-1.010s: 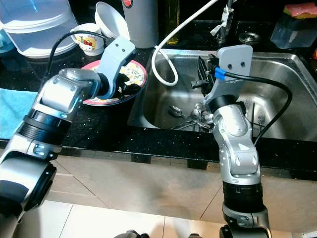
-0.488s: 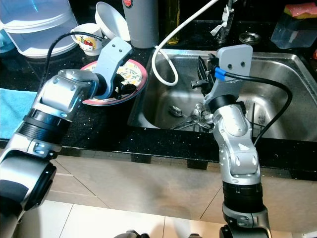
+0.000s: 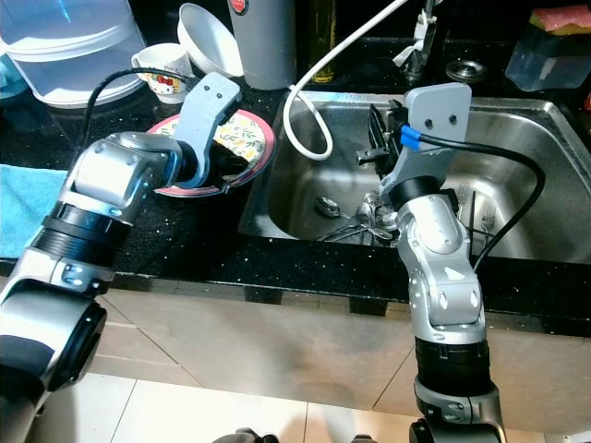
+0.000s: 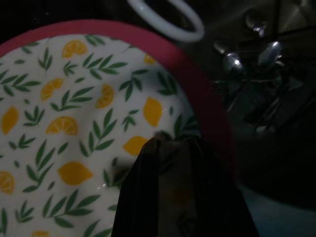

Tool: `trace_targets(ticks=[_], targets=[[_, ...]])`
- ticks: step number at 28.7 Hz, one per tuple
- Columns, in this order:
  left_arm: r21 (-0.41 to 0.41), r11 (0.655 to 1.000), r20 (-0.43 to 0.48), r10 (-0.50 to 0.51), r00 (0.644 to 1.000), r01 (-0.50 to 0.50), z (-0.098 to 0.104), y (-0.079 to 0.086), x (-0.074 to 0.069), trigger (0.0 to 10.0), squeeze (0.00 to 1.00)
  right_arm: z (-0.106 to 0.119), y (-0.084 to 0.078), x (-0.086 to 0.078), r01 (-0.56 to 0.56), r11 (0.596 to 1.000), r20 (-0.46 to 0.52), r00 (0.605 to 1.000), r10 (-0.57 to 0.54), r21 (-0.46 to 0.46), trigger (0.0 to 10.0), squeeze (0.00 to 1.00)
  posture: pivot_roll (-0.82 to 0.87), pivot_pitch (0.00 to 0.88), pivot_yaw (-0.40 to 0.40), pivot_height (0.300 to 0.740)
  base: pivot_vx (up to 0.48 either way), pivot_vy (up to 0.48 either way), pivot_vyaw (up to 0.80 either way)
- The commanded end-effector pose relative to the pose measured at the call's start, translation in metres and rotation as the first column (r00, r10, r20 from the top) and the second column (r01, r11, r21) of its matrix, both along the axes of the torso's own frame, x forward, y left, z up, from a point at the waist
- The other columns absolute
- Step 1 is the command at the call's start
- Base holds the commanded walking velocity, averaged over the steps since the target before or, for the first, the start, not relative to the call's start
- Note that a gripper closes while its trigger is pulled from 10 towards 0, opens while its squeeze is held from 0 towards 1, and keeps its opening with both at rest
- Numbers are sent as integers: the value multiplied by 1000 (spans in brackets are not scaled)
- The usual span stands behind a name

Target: Kitchen organization

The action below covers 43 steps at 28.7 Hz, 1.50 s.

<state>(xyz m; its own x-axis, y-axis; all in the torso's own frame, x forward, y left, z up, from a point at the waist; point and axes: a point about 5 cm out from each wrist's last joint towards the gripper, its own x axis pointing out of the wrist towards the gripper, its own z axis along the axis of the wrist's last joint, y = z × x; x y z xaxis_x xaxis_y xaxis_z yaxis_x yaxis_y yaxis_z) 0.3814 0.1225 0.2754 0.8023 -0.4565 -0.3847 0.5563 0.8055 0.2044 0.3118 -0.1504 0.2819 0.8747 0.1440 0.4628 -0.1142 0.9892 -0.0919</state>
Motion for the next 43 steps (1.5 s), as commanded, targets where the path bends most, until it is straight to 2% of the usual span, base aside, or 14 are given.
trace_targets(ticks=[1,4,5,6,7,8,9,11,12,13,25,32,35,43], targets=[[-10,1000,40,-17,999,18,8,-4,0,10000,0,3,3,0,-15,1000,13,1000,15,3,10000,0,57,123,64,740,0,0,0],[10,999,85,-35,996,34,13,-6,0,10000,0,3,3,0,-15,1000,12,1000,15,5,10000,0,60,124,65,740,0,0,0],[16,999,84,-34,996,33,11,-7,0,10000,306,3,4,0,-15,1000,12,1000,15,5,10000,0,60,125,66,740,0,0,0],[18,999,76,-33,997,32,9,-7,1,10000,796,3,4,0,-15,1000,12,1000,15,6,10000,0,60,125,66,740,0,0,0],[27,999,72,-29,997,27,8,-6,1,10000,875,3,4,0,-14,1000,12,1000,14,6,10000,0,60,125,66,740,0,0,0],[27,999,72,-29,997,27,8,-6,1,10000,875,3,4,0,-14,1000,12,1000,14,6,10000,0,60,125,66,740,0,0,0],[27,999,67,-25,997,23,7,-6,1,10000,1000,3,4,0,-14,1000,12,1000,14,6,10000,0,57,128,67,740,0,0,0],[29,999,55,-27,998,25,5,-6,1,10000,969,3,3,0,-12,1000,12,1000,12,6,10000,0,57,128,67,740,0,0,0],[24,999,45,-26,999,25,4,-6,1,10000,400,2,3,0,-11,1000,12,1000,11,7,10000,0,57,128,67,740,0,0,0],[19,999,35,-29,999,28,4,-6,1,10000,0,2,3,0,-11,1000,11,1000,11,6,10000,0,57,128,67,740,0,0,0],[27,1000,-48,5,999,-4,-12,-1,2,10000,0,2,3,0,-10,1000,11,1000,10,8,10000,0,58,131,68,740,0,0,0],[132,991,-20,33,999,-30,-21,4,4,10000,0,2,3,0,-9,1000,12,1000,9,8,10000,0,59,131,67,740,0,0,0],[224,974,30,28,999,-34,-24,4,4,10000,0,2,3,0,-9,1000,12,1000,9,8,10000,0,59,131,67,740,0,0,0],[318,946,93,31,995,-59,-23,8,5,10000,0,3,3,0,-9,1000,13,1000,9,7,10000,0,57,132,67,740,0,0,0]])
